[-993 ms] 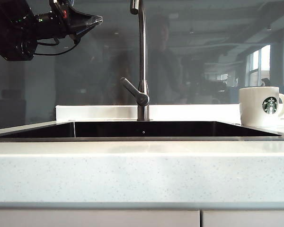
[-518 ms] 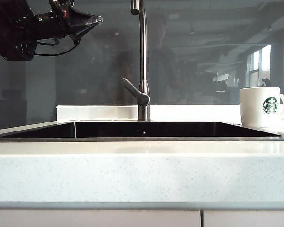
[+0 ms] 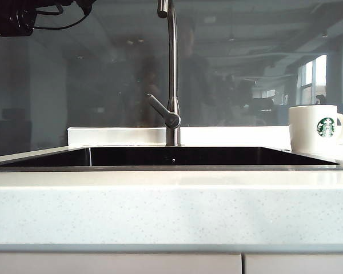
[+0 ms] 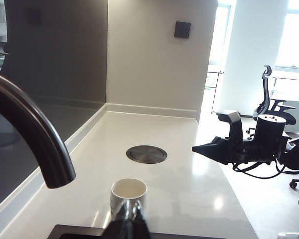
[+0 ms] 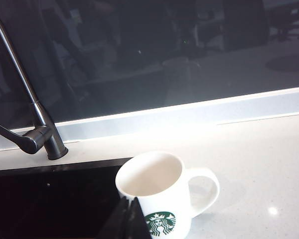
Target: Pick up the mug next to the sink, go to the faucet to get some water, pour the water into the sink, and finally put the mug back to its place.
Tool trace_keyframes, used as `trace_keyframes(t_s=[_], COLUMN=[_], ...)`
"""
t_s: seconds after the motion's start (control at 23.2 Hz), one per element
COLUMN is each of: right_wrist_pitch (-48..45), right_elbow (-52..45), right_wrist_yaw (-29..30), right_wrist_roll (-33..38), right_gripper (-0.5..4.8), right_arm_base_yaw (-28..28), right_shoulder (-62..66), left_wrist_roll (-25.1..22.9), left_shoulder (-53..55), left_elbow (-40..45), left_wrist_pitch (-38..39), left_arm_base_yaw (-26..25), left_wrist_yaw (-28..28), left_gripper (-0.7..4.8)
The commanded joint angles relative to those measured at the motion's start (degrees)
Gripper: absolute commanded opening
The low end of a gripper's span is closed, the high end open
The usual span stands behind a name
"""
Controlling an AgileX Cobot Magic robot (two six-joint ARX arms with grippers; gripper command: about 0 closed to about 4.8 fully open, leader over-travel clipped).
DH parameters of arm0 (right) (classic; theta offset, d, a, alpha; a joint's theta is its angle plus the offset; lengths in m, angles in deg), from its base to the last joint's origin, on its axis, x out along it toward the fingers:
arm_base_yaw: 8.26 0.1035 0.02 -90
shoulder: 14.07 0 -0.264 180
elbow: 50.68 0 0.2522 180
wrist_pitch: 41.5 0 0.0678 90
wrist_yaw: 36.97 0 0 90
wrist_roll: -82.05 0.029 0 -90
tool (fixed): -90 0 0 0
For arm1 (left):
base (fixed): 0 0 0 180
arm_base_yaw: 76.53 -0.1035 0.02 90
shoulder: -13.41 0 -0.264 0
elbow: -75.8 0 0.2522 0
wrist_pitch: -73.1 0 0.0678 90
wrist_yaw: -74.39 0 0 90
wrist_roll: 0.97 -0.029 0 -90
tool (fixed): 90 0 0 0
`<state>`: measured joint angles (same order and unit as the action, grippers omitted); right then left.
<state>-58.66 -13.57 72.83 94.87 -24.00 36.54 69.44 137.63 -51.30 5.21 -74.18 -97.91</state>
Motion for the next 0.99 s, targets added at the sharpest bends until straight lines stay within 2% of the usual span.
trace_keyframes(t_s=[0.04, 0.17, 0.6, 0.82, 0.91, 0.95, 0.99], right_wrist_pitch=[-0.55, -0.55, -0.57, -0.57, -0.57, -0.57, -0.57], right_elbow=[0.24, 0.24, 0.24, 0.24, 0.24, 0.24, 0.24], right_wrist_yaw=[0.09, 0.07, -0.17, -0.17, -0.17, -0.17, -0.17], right_wrist_roll=[0.26, 0.26, 0.26, 0.26, 0.26, 0.26, 0.26], right_gripper=[-0.01, -0.01, -0.01, -0.01, -0.01, -0.01, -0.01], right_arm_base_yaw=[0.00, -0.04, -0.04, -0.04, -0.04, -0.04, -0.04], right_shoulder=[-0.13, -0.13, -0.13, -0.13, -0.13, -0.13, -0.13], left_wrist_roll=[9.05, 9.09, 9.09, 14.21, 10.86, 2.91, -2.08], left_shoulder=[0.22, 0.22, 0.22, 0.24, 0.52, 0.26, -0.33], left_elbow=[0.81, 0.87, 0.85, 0.85, 0.87, 0.90, 0.98], left_wrist_pitch=[-1.62, -0.17, 1.40, 1.86, 2.34, 6.82, 11.08], left_arm_base_yaw=[-0.09, -0.07, -0.09, -0.68, -0.70, -0.68, -0.68], left_wrist_yaw=[-2.49, 0.94, -0.13, -1.31, -1.25, -0.79, -0.09], left_gripper=[-0.03, -0.03, -0.03, -0.03, -0.03, -0.03, -0.03])
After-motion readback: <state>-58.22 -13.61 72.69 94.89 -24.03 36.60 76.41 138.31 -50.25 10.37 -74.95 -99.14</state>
